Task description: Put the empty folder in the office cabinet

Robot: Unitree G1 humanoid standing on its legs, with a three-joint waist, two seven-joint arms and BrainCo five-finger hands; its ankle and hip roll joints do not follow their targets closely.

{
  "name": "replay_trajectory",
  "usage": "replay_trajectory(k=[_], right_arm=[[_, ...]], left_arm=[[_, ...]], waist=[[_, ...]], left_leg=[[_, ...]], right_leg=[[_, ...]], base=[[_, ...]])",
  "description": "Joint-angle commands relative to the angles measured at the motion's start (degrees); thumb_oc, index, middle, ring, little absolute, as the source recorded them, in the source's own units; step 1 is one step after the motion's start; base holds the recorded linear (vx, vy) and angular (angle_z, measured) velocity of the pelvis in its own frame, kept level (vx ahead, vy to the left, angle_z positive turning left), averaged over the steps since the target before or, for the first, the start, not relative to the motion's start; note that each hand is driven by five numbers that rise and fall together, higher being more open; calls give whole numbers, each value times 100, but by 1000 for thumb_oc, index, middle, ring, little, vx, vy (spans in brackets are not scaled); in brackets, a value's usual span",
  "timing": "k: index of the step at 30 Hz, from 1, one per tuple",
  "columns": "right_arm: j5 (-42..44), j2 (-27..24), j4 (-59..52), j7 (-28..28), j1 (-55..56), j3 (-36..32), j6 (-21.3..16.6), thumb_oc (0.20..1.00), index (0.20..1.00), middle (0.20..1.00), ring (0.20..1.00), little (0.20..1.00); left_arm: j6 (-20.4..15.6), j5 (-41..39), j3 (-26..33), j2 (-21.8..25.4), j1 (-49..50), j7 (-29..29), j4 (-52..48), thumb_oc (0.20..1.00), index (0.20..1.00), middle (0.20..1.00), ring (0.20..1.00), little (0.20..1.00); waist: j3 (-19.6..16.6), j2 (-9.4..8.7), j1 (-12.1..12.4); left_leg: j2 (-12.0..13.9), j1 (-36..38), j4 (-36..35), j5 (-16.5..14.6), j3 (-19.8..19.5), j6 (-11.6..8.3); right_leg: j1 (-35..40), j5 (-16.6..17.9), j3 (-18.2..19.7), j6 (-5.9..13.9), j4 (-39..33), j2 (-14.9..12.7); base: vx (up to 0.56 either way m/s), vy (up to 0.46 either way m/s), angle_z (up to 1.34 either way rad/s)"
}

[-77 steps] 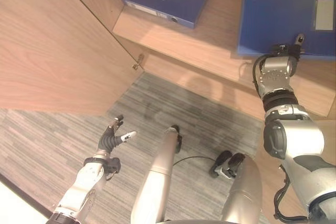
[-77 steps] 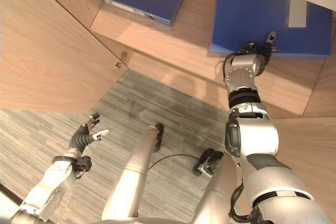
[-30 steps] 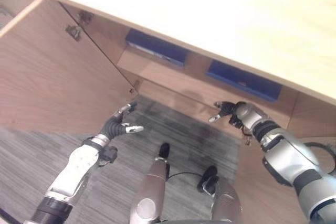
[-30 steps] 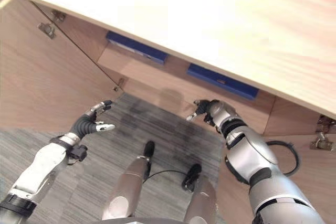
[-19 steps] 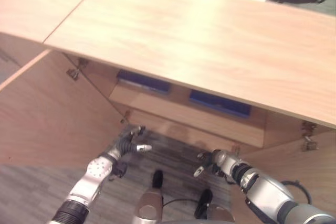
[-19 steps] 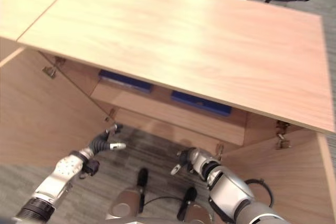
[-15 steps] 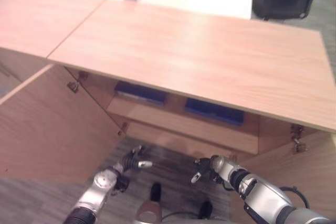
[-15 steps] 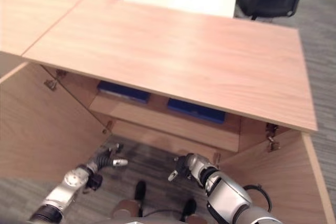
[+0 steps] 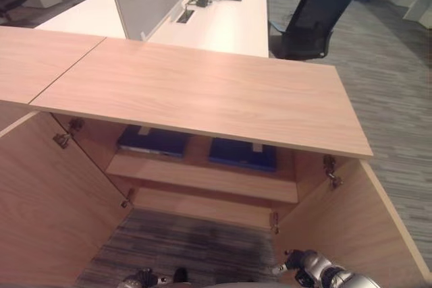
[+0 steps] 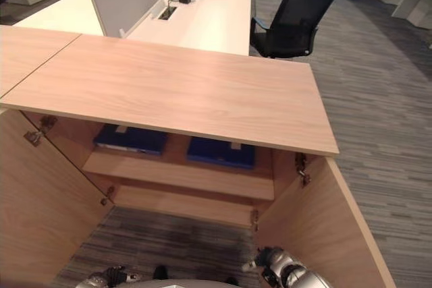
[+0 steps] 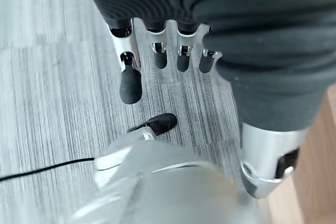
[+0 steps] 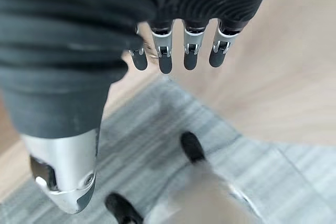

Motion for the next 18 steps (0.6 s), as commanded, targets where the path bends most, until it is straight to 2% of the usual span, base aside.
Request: replay_trajectory(k=[1,3,4,6,7,8,9,12,15,18], right_arm=[[377,67,181,-51,-564,108,-65,1000,1000,1000,1000,1000],[609,20,265,-97,-437,-62,-67,1000,1000,1000,1000,1000],[676,-1,299,-92,-438,-105,-66,1000,1000,1000,1000,1000],[792,-32,377,-136,-457,-214,-99,1000,1000,1000,1000,1000],[792,-32,377,-136,-457,-214,-99,1000,1000,1000,1000,1000],[893,-89,435,-181,-479,-379,-94,1000,1000,1000,1000,1000],[934,-110,419,-196,-499,-418,-99,1000,1000,1000,1000,1000],[953,-127,419,-225,-487,-466,-108,1000,1000,1000,1000,1000],[918,-163,482,-337,-303,-651,-82,1000,1000,1000,1000,1000],[1712,-291,419,-424,-144,-1303,-142,1000,1000,1000,1000,1000]], left_arm=[[-73,146,-27,28,-259,-42,232,1000,1000,1000,1000,1000],[-60,-36,120,-15,-217,-57,289,1000,1000,1000,1000,1000],[-83,-93,137,-38,-237,-53,297,1000,1000,1000,1000,1000],[-117,-199,109,-159,-242,-70,332,1000,1000,1000,1000,1000],[-117,-199,109,-159,-242,-70,332,1000,1000,1000,1000,1000],[-159,-316,34,-307,-271,-53,363,1000,1000,1000,1000,1000],[-179,-375,-15,-351,-307,-46,346,1000,1000,1000,1000,1000],[-188,-398,-37,-386,-338,-40,348,1000,1000,1000,1000,1000],[-206,-266,-277,-498,-437,21,286,1000,1000,1000,1000,1000],[-252,-117,-555,-580,-534,-10,180,1000,1000,1000,1000,1000]], waist=[[264,-157,56],[436,-211,8],[523,-221,35],[566,-216,57],[566,-216,57],[530,-134,73],[499,-122,36],[441,-118,-21],[291,-62,-167],[235,35,-359]], left_leg=[[255,-108,6,-4,39,-143],[337,-376,894,-343,-1,-86],[293,-506,1172,-453,-159,-61],[-32,-642,1325,-712,-666,68],[-32,-642,1325,-712,-666,68],[-421,-559,1279,-962,-1196,171],[-556,-494,1190,-1014,-1338,197],[-643,-445,1086,-998,-1384,222],[-704,-100,746,-986,-1040,311],[-850,152,311,-877,-729,448]], right_leg=[[28,-422,24,123,35,141],[20,-343,238,48,35,183],[-1,-321,309,34,35,186],[-87,-248,446,57,35,171],[-87,-248,446,57,35,171],[-109,-142,691,115,35,147],[-144,-90,783,139,35,115],[-177,-58,816,154,35,83],[-202,30,999,270,70,-54],[-394,201,1130,431,189,-276]], base=[[-44,-81,-33],[-99,-79,-33],[-135,-7,-42],[-109,44,-68],[-45,171,-79],[-9,217,-73],[-12,219,-59],[15,130,-79],[4,268,-40],[-62,289,-56]])
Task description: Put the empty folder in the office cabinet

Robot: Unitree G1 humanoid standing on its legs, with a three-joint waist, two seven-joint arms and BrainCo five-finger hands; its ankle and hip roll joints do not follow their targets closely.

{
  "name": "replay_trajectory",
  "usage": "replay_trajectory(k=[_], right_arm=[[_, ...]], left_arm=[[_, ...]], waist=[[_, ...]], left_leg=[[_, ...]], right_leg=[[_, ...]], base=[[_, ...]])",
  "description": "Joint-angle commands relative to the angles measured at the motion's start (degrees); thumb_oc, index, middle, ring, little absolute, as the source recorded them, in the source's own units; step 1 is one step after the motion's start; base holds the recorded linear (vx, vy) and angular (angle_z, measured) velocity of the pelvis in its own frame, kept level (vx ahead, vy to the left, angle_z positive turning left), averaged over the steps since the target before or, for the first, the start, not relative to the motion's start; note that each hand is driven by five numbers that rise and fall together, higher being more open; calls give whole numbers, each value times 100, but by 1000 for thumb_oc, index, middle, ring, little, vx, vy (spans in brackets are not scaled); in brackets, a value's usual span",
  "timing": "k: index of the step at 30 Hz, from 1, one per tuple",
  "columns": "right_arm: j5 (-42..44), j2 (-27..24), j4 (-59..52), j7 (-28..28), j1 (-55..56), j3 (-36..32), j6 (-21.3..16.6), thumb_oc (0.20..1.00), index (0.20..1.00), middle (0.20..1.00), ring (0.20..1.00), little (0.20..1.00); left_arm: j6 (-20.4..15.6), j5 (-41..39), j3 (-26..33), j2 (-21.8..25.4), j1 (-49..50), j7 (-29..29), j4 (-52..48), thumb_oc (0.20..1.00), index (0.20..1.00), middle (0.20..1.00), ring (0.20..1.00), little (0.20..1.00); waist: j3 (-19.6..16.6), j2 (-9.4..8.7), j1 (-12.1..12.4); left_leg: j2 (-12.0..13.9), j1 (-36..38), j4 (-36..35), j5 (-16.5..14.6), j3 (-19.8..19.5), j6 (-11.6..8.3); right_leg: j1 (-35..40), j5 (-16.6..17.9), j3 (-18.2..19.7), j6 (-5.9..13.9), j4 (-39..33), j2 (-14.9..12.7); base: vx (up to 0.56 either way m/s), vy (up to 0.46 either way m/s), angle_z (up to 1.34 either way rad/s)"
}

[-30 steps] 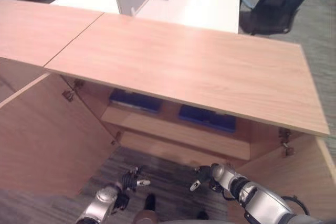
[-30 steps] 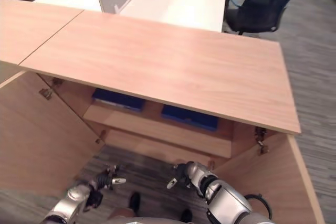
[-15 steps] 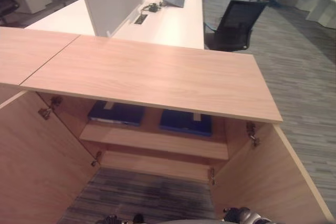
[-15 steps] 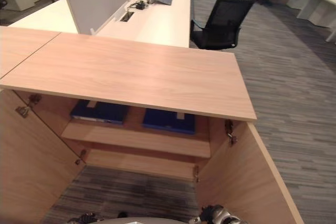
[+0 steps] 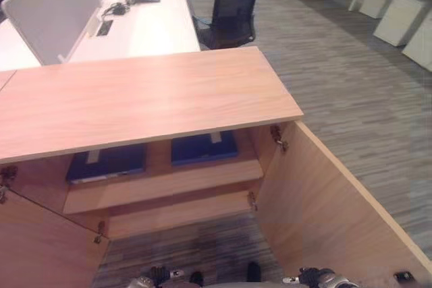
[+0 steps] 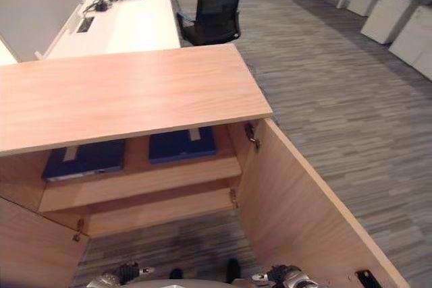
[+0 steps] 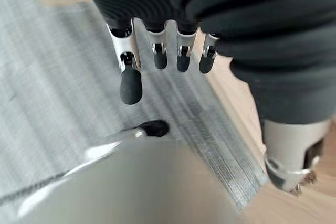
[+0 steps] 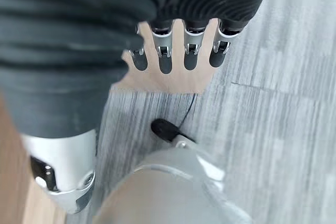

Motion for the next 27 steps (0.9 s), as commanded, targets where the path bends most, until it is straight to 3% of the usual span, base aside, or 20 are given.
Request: replay_trajectory(k=[1,5,9,13,18,20,23,27], right_arm=[[1204,-83,159,-159,-391,-509,-168,1000,1000,1000,1000,1000],[2291,-205,98,-137,-278,-1187,-346,1000,1000,1000,1000,1000],[2600,-264,69,-147,-237,-1438,-402,1000,1000,1000,1000,1000],[2291,-425,63,-219,-262,-1447,-376,1000,1000,1000,1000,1000],[1549,-766,225,-269,-178,-1545,-191,1000,1000,1000,1000,1000],[1315,-858,252,-414,-140,-1604,-170,1000,1000,1000,1000,1000],[947,-921,118,-593,-119,-1481,-168,1000,1000,1000,1000,1000],[424,-1003,73,-834,-82,-1369,-114,1000,1000,1000,1000,1000]], left_arm=[[-187,88,-99,-214,-259,-11,149,1000,1000,1000,1000,1000],[-204,113,-79,-197,-311,20,280,1000,1000,1000,1000,1000],[-208,183,-40,-206,-281,3,501,1000,1000,1000,1000,1000],[-219,227,33,-184,-227,-40,648,1000,1000,1000,1000,1000],[-208,348,69,-52,-215,-77,650,1000,1000,1000,1000,1000],[-191,459,139,108,-214,-58,741,1000,1000,1000,1000,1000],[-121,568,231,223,-262,50,748,1000,1000,1000,1000,1000],[-72,674,331,334,-250,134,748,1000,1000,1000,1000,1000]], waist=[[57,-17,-129],[119,68,-314],[174,99,-402],[266,95,-474],[366,-10,-531],[433,-76,-500],[571,-52,-377],[590,-65,-316]], left_leg=[[-28,-78,99,-416,152,139],[-269,48,-122,-374,294,300],[-422,138,-156,-404,448,399],[-570,232,-185,-465,679,489],[-688,357,-185,-557,909,558],[-685,367,-185,-556,988,573],[-556,375,-185,-520,1110,556],[-466,402,-185,-506,1142,549]], right_leg=[[86,-176,-1,600,112,-51],[-108,-51,236,748,191,-233],[-205,-8,400,836,279,-345],[-368,115,519,950,405,-522],[-437,342,392,1081,385,-740],[-508,349,214,1089,472,-796],[-436,115,-709,930,903,-1111],[-229,-126,-809,827,1327,-1185]], base=[[-83,229,-36],[-63,189,-34],[-47,192,-20],[-71,190,-42],[-50,116,-33],[-83,44,-40],[-105,3,-34],[-33,-12,-10]])
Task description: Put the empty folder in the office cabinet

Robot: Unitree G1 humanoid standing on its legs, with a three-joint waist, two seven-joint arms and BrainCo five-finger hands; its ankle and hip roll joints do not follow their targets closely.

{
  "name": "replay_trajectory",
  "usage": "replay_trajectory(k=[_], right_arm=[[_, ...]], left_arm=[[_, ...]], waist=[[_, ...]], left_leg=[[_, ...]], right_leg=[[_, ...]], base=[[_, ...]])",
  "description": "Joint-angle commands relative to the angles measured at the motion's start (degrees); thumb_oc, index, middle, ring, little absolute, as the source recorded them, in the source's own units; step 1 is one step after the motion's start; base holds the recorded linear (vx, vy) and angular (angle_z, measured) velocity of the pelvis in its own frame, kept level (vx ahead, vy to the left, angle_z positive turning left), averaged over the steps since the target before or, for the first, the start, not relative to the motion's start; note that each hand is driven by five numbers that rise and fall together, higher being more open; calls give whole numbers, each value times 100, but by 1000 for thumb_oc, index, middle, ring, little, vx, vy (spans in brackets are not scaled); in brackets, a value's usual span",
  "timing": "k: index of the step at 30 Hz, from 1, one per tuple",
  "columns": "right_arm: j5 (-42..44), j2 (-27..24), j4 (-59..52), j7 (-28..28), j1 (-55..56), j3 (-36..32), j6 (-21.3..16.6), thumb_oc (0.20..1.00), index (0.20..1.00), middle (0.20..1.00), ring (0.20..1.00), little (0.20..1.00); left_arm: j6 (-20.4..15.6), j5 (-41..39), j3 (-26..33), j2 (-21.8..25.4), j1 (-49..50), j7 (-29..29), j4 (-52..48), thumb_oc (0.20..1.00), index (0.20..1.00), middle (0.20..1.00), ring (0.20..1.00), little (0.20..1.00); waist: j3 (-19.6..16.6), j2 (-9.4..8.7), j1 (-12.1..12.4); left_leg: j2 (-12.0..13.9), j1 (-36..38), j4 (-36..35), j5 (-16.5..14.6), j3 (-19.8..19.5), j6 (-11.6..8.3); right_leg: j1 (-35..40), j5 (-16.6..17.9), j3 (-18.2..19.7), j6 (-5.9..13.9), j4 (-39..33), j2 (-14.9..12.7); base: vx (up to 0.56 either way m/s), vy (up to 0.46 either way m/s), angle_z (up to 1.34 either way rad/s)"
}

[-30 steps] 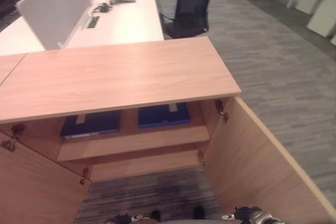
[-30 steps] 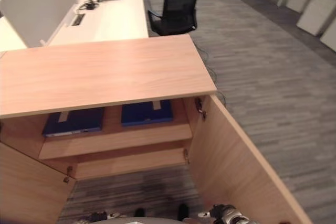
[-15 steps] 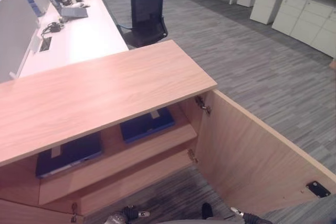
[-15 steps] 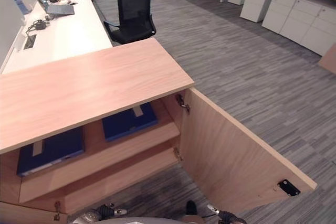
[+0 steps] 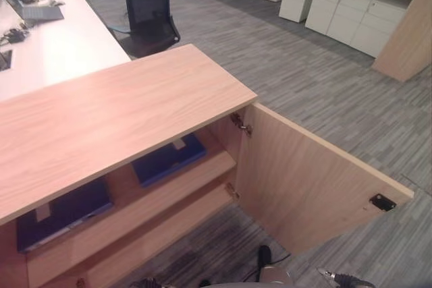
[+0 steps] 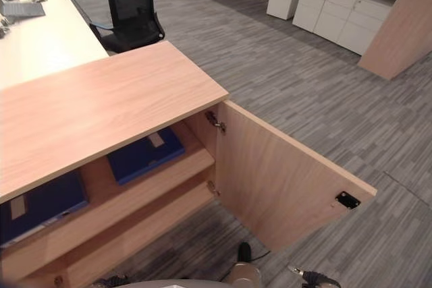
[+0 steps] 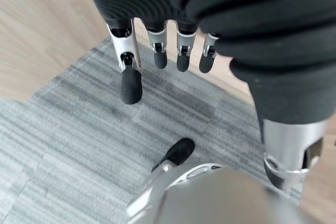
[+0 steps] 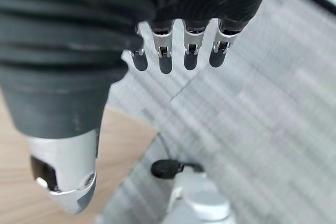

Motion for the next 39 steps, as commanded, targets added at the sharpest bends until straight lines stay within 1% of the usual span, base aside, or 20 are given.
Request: replay_trajectory(k=[1,2,3,5,6,8,10,11,13,14,17,19,20,23,27,31,33,36,37,39], right_arm=[[-497,-301,86,-334,-246,312,3,1000,1000,1000,1000,1000],[-547,-318,115,-363,-231,302,38,1000,1000,1000,1000,1000],[-595,-330,183,-388,-192,288,57,1000,1000,1000,1000,1000],[-637,-332,220,-417,-181,292,66,1000,1000,1000,1000,1000],[-718,-413,211,-483,-184,289,64,1000,1000,1000,1000,1000],[-704,-584,18,-614,-258,224,21,1000,1000,1000,1000,1000],[-731,-847,-543,-761,-302,164,-73,1000,1000,1000,1000,1000],[-733,-849,-551,-761,-297,162,-68,1000,1000,1000,1000,1000],[-856,-1171,-1306,-908,-342,157,-196,1000,1000,1000,1000,1000],[-859,-1173,-1316,-908,-335,153,-190,1000,1000,1000,1000,1000],[-1023,-1471,-2305,-990,-370,178,-365,1000,1000,1000,1000,1000],[-1096,-1525,-2575,-983,-373,226,-397,1000,1000,1000,1000,1000],[-1138,-1604,-3005,-866,-363,304,-524,1000,1000,1000,1000,1000],[-1182,-1627,-3434,-714,-349,418,-606,1000,1000,1000,1000,1000],[-1044,-1500,-4140,-412,-297,638,-814,1000,1000,1000,1000,1000],[-836,-1318,-4778,-126,-298,913,-923,1000,1000,1000,1000,1000],[-705,-1233,-5511,165,-227,1118,-1005,1000,1000,1000,1000,1000],[-590,-1217,-5901,345,-208,1254,-1053,1000,1000,1000,1000,1000],[-435,-1204,-6276,592,-167,1439,-1081,1000,1000,1000,1000,1000],[-359,-1201,-6531,830,-165,1678,-1099,1000,1000,1000,1000,1000]], left_arm=[[28,268,366,47,-267,159,243,1000,1000,1000,1000,1000],[26,304,398,57,-235,185,255,1000,1000,1000,1000,1000],[20,338,452,82,-183,194,272,1000,1000,1000,1000,1000],[11,320,516,84,-139,196,290,1000,1000,1000,1000,1000],[4,282,606,71,-48,206,292,1000,1000,1000,1000,1000],[-13,274,644,32,14,215,275,1000,1000,1000,1000,1000],[-41,304,650,-1,61,229,233,1000,1000,1000,1000,1000],[-41,304,650,-4,62,229,233,1000,1000,1000,1000,1000],[-78,273,687,-19,98,250,169,1000,1000,1000,1000,1000],[-78,274,686,-22,99,250,169,1000,1000,1000,1000,1000],[-102,299,719,-16,142,273,138,1000,1000,1000,1000,1000],[-74,314,698,-104,111,320,119,1000,1000,1000,1000,1000],[-71,316,653,-228,162,272,43,1000,1000,1000,1000,1000],[-85,321,653,-250,205,226,52,1000,1000,1000,1000,1000],[-60,368,645,-299,175,131,118,1000,1000,1000,1000,1000],[-21,374,736,-291,49,72,270,1000,1000,1000,1000,1000],[-16,410,785,-297,49,26,271,1000,1000,1000,1000,1000],[-14,410,810,-291,40,22,277,1000,1000,1000,1000,1000],[-10,407,835,-289,38,-1,255,1000,1000,1000,1000,1000],[-17,420,837,-298,45,-27,226,1000,1000,1000,1000,1000]], waist=[[6,-75,6],[-62,-126,42],[-159,-214,76],[-239,-257,86],[-325,-291,108],[-363,-324,85],[-393,-353,20],[-393,-350,22],[-417,-352,-33],[-415,-348,-29],[-422,-339,-55],[-422,-338,-59],[-416,-327,-52],[-408,-313,-48],[-415,-283,-50],[-461,-260,-86],[-465,-255,-81],[-467,-255,-77],[-455,-262,-61],[-436,-271,-40]], left_leg=[[-298,-190,43,-455,-438,-80],[-329,-190,43,-479,-426,-74],[-364,-179,43,-505,-431,-89],[-379,-195,43,-502,-412,-82],[-368,-177,46,-522,-375,-82],[-344,-157,45,-539,-328,-90],[-315,-139,50,-557,-300,-97],[-313,-136,50,-559,-298,-98],[-279,-113,49,-575,-258,-111],[-277,-109,48,-576,-255,-112],[-234,-68,46,-588,-211,-132],[-226,-57,47,-593,-207,-131],[-210,-44,48,-592,-195,-131],[-201,-46,49,-584,-186,-137],[-196,-41,47,-575,-169,-138],[-195,-25,43,-570,-132,-147],[-201,-28,43,-564,-113,-148],[-207,-31,43,-555,-100,-149],[-214,-38,43,-542,-100,-148],[-221,-54,43,-531,-107,-147]], right_leg=[[219,-72,636,-11,-23,-227],[308,-26,679,13,-137,-212],[425,-19,729,58,-341,-119],[433,19,762,84,-497,-68],[472,87,787,132,-682,-1],[478,150,788,163,-786,28],[497,171,874,155,-896,106],[500,173,875,155,-899,108],[523,178,956,142,-1001,166],[527,180,958,141,-1004,168],[559,166,1010,125,-1052,224],[564,157,1020,116,-1048,232],[570,146,1046,103,-1045,253],[564,142,1063,99,-1044,261],[554,136,1080,87,-1031,268],[540,160,1101,84,-1026,259],[520,193,1119,93,-1026,237],[495,203,1137,91,-1019,227],[480,216,1125,95,-1006,217],[465,233,1098,105,-993,199]], base=[[14,-24,-8],[51,-66,-12],[55,-56,-17],[64,-71,-21],[89,-95,-29],[56,-78,-32],[30,-56,-25],[20,-36,-15],[13,-29,-13],[13,-20,-17],[22,-22,-12],[19,-16,-9],[23,-20,-11],[3,-6,-4],[6,7,-4],[7,9,-2],[-6,25,-10],[-6,19,-5],[-8,16,-7],[-11,19,-7]])
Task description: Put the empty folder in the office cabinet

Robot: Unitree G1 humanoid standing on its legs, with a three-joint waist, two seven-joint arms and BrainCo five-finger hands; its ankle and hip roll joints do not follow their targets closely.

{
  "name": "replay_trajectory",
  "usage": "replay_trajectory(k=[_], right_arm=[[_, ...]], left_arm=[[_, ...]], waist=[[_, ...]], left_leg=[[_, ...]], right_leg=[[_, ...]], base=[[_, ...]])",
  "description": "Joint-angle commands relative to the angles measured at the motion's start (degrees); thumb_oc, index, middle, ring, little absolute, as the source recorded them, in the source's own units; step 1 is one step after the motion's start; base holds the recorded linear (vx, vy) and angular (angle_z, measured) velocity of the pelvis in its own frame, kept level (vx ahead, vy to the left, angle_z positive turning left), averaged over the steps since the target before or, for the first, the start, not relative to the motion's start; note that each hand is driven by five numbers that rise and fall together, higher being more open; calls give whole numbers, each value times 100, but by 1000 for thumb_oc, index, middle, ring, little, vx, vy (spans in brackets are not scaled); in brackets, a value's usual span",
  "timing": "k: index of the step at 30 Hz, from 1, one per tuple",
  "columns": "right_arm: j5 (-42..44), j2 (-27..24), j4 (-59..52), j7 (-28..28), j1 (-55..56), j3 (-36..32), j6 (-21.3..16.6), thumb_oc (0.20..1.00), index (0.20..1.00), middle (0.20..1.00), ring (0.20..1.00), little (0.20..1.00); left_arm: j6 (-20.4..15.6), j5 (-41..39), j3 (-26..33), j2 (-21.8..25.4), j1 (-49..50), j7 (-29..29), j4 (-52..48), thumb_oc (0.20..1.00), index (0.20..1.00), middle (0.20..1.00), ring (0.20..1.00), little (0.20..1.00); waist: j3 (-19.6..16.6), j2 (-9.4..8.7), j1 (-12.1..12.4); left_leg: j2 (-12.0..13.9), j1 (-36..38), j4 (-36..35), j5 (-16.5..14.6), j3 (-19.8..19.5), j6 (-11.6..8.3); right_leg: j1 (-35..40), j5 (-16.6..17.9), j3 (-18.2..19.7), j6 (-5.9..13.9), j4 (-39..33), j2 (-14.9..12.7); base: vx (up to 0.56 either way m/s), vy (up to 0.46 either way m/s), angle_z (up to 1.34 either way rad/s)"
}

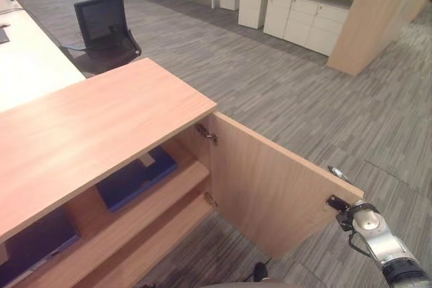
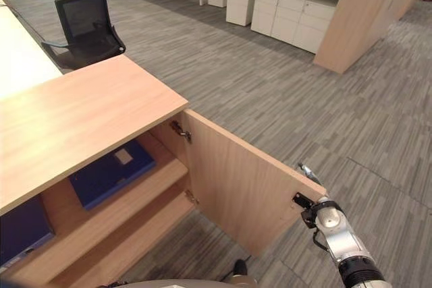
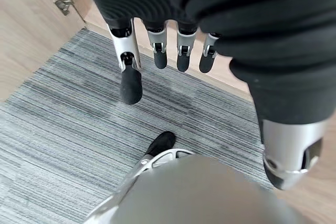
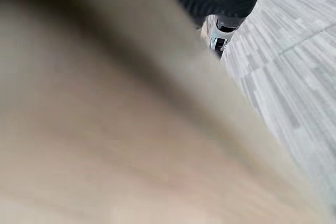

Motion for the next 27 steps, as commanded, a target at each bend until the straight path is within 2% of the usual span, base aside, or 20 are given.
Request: replay_trajectory(k=[1,8,23,25,26,27], right_arm=[[407,199,-1045,1082,-633,891,-682,1000,1000,1000,1000,1000],[262,415,-1210,1376,-839,1660,-647,1000,1000,1000,1000,1000],[117,515,-1214,1562,-585,1871,-588,1000,1000,1000,1000,1000],[113,470,-1232,1530,-591,1817,-606,1000,1000,1000,1000,1000],[113,471,-1232,1530,-591,1817,-606,1000,1000,1000,1000,1000],[94,426,-1228,1528,-530,1755,-611,1000,1000,1000,1000,1000]], left_arm=[[-29,133,175,-55,-180,-68,202,1000,1000,1000,1000,1000],[-53,107,112,-83,-130,-135,141,1000,1000,1000,1000,1000],[-105,143,69,-77,64,-200,-5,1000,1000,1000,1000,1000],[-101,93,-47,-2,-69,-150,-179,1000,1000,1000,1000,1000],[-101,93,-47,-2,-69,-150,-179,1000,1000,1000,1000,1000],[-108,83,-109,36,-136,-129,-204,1000,1000,1000,1000,1000]], waist=[[-33,-159,229],[84,-198,374],[138,-166,513],[336,-65,486],[335,-65,487],[385,-30,432]], left_leg=[[-262,-304,64,-361,-733,282],[-305,-402,64,-308,-822,274],[-403,-617,64,-218,-1078,279],[-339,-722,64,-87,-1238,278],[-339,-723,64,-87,-1238,278],[-305,-766,64,-29,-1403,243]], right_leg=[[-174,-236,105,447,429,-286],[-206,-157,-26,475,387,-367],[-263,-140,-306,519,466,-546],[-429,-468,-98,473,1161,-559],[-431,-468,-97,473,1161,-559],[-423,-727,264,431,1369,-409]], base=[[-9,21,-7],[-1,2,-1],[-18,8,10],[-99,-23,23],[-65,-62,39],[-23,-62,32]])
